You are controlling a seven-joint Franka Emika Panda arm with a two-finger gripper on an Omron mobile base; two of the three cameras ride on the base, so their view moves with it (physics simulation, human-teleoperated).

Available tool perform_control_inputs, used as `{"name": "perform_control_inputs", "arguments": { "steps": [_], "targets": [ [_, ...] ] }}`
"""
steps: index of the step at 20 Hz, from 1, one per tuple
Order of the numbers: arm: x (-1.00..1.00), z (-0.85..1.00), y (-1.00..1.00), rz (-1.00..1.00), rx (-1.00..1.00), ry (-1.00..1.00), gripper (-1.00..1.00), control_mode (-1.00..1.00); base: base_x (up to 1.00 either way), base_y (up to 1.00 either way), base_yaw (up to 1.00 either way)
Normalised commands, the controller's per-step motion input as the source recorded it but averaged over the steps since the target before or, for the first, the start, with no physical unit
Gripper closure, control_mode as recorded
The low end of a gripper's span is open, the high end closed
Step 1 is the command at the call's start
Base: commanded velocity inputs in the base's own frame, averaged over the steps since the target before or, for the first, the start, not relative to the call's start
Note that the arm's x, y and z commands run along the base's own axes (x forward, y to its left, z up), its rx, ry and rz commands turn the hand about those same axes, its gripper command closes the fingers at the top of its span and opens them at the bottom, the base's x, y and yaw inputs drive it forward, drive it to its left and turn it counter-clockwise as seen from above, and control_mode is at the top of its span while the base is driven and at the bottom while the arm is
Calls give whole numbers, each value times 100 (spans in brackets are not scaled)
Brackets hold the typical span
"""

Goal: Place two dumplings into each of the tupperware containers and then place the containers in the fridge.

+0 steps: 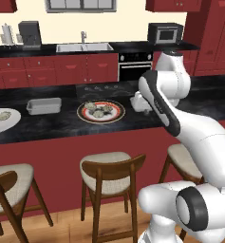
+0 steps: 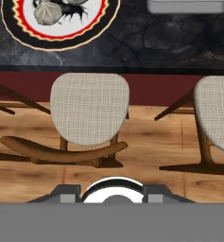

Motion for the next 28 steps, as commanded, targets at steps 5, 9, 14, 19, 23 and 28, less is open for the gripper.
{"name": "perform_control_inputs", "arguments": {
  "steps": [5,9,14,19,23,28],
  "targets": [
    [52,-5,32,0,0,0,-100,-100,0,0,0],
    [100,-30,41,8,3,11,-100,-100,0,0,0],
    [94,-17,44,7,0,13,-100,-100,0,0,0],
    [68,-16,70,0,0,6,-100,-100,0,0,0],
    [50,-27,44,4,0,1,-100,-100,0,0,0],
    [55,-38,36,0,-1,2,-100,-100,0,0,0]
  ]
}}
